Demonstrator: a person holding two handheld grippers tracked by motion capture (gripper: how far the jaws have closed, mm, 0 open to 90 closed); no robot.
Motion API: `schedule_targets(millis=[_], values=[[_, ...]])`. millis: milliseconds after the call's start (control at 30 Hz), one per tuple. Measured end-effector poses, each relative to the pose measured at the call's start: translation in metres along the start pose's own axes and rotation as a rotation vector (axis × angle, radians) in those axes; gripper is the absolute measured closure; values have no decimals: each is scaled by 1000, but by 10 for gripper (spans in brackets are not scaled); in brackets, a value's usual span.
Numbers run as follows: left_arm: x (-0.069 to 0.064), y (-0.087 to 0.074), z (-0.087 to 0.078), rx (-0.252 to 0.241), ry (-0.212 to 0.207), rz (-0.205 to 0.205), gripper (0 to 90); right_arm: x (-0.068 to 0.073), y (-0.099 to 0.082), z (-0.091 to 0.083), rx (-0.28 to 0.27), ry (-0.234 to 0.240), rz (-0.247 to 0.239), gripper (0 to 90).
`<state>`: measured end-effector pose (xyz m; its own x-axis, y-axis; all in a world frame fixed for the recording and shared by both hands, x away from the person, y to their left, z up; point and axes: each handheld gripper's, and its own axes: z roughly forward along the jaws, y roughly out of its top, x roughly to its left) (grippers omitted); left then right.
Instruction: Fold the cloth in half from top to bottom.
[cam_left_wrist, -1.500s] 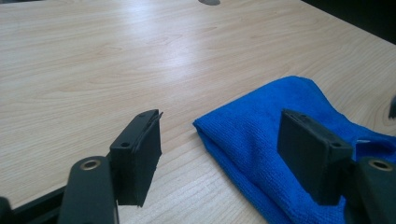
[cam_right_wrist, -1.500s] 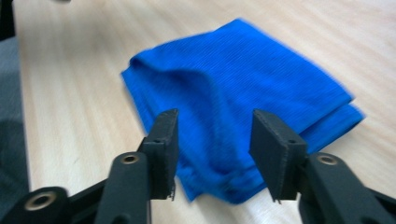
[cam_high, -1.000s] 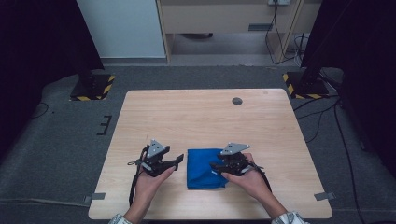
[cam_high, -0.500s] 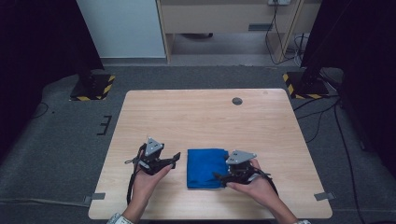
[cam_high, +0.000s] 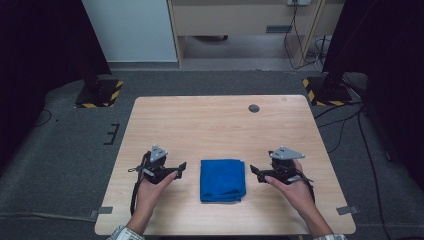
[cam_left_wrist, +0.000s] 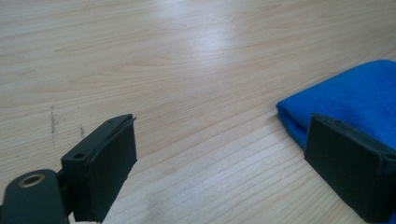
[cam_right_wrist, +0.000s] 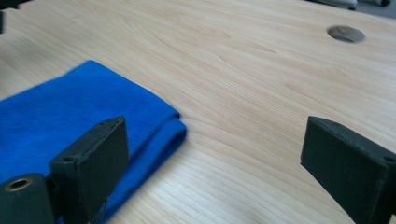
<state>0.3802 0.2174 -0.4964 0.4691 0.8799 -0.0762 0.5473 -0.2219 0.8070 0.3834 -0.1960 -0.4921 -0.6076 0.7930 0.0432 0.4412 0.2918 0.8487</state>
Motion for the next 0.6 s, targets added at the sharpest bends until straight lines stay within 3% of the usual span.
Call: schedule_targets(millis=[200, 467, 600], values=[[11, -5, 8, 45, 9, 15, 73, -22, -9, 1, 42, -54, 51, 75], [31, -17, 21, 134, 53, -6, 70, -56, -27, 6, 125, -164, 121, 86], [35, -23, 28, 165, 76, 8, 69, -66, -34, 9, 168, -175, 160, 91]])
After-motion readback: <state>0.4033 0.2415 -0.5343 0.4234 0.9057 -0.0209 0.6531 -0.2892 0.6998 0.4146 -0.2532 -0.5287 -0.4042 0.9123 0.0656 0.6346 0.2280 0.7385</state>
